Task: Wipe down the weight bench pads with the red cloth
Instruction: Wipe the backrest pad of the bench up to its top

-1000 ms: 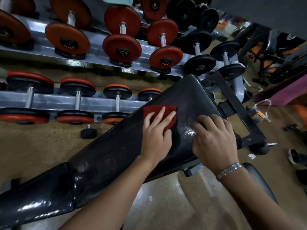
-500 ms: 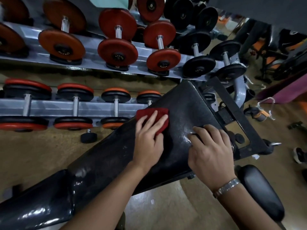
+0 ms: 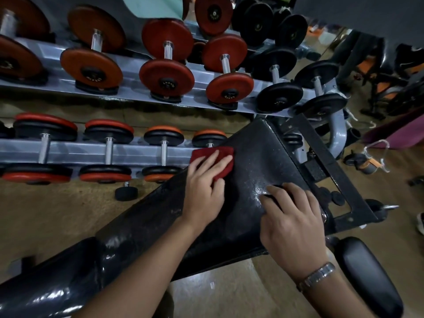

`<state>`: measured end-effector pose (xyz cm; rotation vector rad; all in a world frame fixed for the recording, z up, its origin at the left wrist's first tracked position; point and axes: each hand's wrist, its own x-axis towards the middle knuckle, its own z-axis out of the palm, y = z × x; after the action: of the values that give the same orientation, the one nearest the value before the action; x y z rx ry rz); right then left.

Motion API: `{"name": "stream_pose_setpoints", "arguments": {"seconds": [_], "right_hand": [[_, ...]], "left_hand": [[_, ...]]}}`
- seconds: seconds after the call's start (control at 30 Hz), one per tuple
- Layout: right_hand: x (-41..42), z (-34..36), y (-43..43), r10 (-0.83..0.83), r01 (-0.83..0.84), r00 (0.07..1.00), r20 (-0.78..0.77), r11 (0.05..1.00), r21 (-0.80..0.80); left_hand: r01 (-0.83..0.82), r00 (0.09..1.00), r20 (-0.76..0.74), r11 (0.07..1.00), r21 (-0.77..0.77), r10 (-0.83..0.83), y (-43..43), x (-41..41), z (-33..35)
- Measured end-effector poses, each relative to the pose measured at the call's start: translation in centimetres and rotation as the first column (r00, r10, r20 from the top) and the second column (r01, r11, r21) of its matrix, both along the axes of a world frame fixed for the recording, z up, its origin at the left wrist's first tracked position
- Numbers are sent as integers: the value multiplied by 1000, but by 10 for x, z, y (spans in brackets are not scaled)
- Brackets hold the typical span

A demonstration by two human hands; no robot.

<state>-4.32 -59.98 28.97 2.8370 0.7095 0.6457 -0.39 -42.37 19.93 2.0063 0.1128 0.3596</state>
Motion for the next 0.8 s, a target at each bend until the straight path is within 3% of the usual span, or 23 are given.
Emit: {"name": "stream_pose_setpoints", "arguments": {"seconds": [0.17, 0.4, 0.6, 0.8], "right_hand": [[-1, 0, -5, 23, -23, 1000, -16, 1000, 17], [0, 1, 0, 10, -10, 1000, -10, 1000, 29], [-1, 4, -7, 40, -40, 998, -41, 999, 19], [6, 15, -8, 63, -68, 993, -102, 997, -39]], "left_hand": [[78, 987, 134, 992, 97, -90, 8, -29, -24], [-91, 996, -1, 988, -124, 91, -4, 33, 14], [76, 988, 127, 991, 110, -90, 3, -13, -10], [2, 1000, 12, 1000, -29, -2, -4, 40, 21]]}}
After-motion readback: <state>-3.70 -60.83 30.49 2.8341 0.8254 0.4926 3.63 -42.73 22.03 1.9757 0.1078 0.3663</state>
